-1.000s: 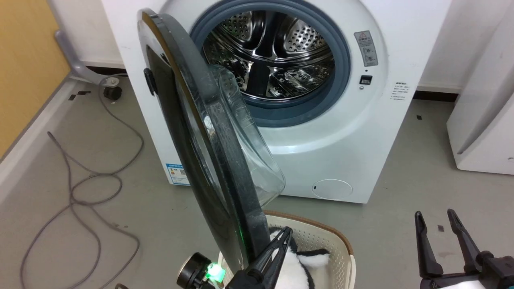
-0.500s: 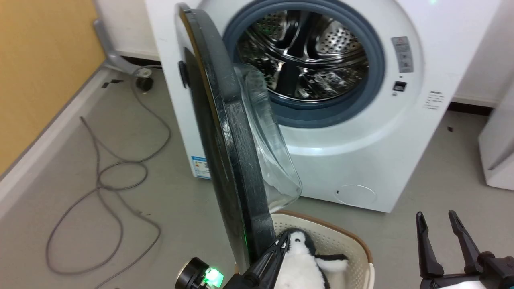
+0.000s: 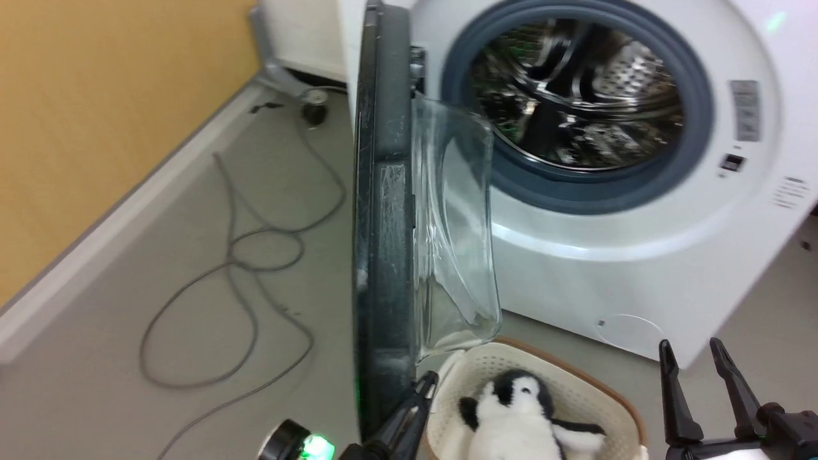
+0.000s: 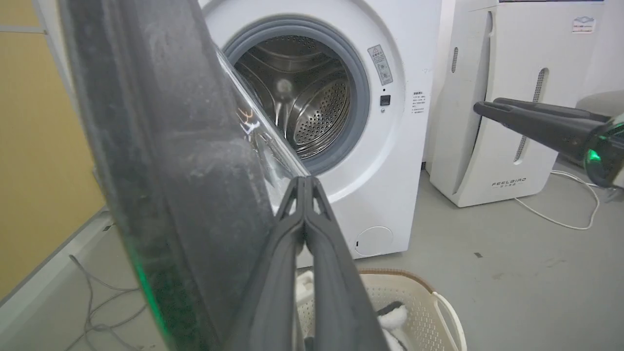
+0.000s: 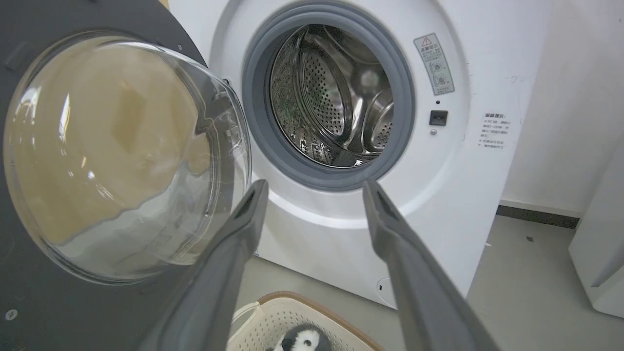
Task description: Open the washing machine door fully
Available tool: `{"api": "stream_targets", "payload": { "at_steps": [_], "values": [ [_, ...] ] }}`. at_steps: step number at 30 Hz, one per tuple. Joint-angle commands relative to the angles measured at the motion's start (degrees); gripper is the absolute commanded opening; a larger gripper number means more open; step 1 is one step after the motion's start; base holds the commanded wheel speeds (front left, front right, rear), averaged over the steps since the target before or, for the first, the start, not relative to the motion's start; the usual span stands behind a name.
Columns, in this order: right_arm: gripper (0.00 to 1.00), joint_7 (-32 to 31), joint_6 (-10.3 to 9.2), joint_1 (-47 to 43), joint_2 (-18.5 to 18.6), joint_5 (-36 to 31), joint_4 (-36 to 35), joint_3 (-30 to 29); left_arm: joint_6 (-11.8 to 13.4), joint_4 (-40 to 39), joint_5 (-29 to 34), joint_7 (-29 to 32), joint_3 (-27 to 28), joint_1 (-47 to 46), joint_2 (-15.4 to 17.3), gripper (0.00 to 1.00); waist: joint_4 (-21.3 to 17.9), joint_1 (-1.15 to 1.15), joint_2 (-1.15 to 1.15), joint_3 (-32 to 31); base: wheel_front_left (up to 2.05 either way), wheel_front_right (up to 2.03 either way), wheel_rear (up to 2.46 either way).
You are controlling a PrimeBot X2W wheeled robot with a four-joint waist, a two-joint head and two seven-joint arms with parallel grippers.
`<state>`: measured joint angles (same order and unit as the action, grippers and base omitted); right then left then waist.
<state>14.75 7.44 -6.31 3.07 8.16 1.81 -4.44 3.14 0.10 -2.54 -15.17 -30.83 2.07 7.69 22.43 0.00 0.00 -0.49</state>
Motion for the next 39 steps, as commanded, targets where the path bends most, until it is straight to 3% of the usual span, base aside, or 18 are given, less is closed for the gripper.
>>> {"api": "stream_targets", "payload": {
  "at_steps": [1,6,12,26,39],
  "values": [
    [1.0,0.2,0.05,-0.3,-0.2,0.2,0.1,0.0,0.7,0.2,0.3,0.2,1.0,0.3,0.7,0.0,2.6,0.0,0.0,0.3,0.0,0.0,0.0],
    [1.0,0.2,0.05,0.0,-0.2,0.2,0.0,0.1,1.2,-0.3,0.2,0.2,2.0,0.7,1.1,0.0,6.3,0.0,0.0,0.8,0.0,0.0,0.0],
    [1.0,0.2,0.05,2.0,-0.2,-0.7,0.6,1.9,3.2,-1.3,-0.3,0.2,4.7,1.2,1.0,0.0,7.5,0.0,0.0,2.6,0.0,0.0,0.0],
    [1.0,0.2,0.05,4.7,-0.2,-2.5,1.8,3.3,5.4,1.4,-4.7,0.2,18.2,-0.9,2.8,0.0,8.7,0.0,0.0,4.5,0.0,0.0,0.0],
    [1.0,0.2,0.05,4.2,-0.2,-4.0,0.6,0.9,4.0,8.9,-8.2,0.2,30.6,-9.3,3.5,0.0,8.9,0.0,0.0,7.7,0.0,0.0,0.0]
  ]
}}
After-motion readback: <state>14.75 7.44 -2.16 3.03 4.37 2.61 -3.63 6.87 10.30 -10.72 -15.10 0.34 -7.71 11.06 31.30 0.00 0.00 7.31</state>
